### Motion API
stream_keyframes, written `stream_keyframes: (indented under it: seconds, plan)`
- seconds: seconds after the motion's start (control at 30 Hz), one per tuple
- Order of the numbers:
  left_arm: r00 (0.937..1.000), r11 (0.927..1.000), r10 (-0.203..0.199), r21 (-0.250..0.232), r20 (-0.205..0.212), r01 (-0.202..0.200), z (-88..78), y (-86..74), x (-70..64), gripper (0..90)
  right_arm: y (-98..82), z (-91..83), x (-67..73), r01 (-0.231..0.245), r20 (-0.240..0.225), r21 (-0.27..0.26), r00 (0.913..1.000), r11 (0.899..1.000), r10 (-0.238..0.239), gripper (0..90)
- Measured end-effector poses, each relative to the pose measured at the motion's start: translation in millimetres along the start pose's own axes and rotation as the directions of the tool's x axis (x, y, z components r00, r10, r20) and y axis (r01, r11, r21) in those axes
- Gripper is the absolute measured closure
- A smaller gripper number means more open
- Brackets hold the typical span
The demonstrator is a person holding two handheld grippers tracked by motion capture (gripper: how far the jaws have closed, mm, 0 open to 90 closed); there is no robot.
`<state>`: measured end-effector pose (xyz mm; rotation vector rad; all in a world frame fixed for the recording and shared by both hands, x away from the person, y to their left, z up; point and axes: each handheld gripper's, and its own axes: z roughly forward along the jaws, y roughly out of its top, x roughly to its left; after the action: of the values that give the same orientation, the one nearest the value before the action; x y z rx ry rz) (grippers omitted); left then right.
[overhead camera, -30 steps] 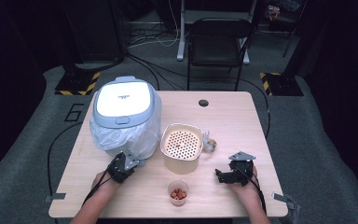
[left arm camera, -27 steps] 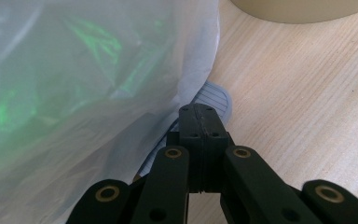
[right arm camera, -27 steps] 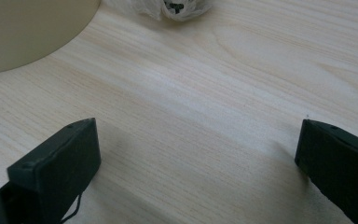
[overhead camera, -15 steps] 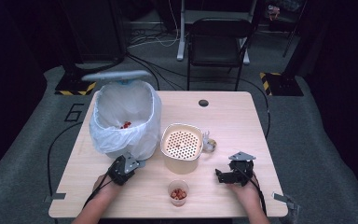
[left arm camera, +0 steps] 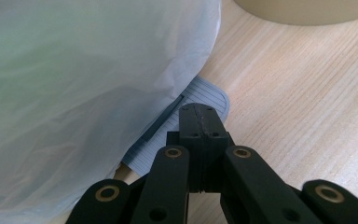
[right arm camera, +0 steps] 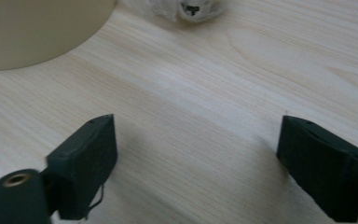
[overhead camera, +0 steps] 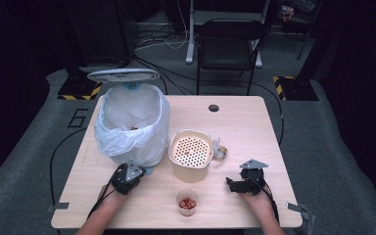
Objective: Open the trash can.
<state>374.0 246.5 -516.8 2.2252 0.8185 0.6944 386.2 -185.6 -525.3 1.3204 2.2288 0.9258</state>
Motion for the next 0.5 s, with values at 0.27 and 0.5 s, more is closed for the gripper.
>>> stream_keyframes:
  seconds: [0.27,0.5]
  plan:
    - [1.0000,1.0000,0.002,-0.006,0.002,-0.002,-0.8,-1.7,-0.7,90.0,3.2,-5.2,-1.0,0.025,-0.035,0.012,0.9991,1.000,-0.025,31.1]
    - [0.9994,0.9993,0.032,0.017,-0.014,-0.032,-0.6,1.4,-3.0,90.0,12.0,-11.8,-2.2,-0.002,-0.069,0.001,0.9976,1.000,0.002,33.9]
